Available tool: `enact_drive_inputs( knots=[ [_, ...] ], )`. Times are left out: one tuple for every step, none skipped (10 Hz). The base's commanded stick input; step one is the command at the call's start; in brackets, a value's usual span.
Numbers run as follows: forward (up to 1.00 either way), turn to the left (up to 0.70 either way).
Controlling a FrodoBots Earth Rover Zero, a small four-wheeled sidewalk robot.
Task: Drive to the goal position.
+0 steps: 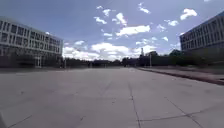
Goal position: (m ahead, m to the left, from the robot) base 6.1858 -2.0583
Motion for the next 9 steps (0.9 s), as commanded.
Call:
enact_drive_inputs(
  knots=[
    [0.70, 0.35],
    [0.70, 0.25],
    [0.70, 0.15],
    [0.70, 0.04],
    [0.70, 0.02],
    [0.70, 0.00],
    [0.70, 0.00],
    [0.70, 0.00],
    [0.70, 0.00]
  ],
)
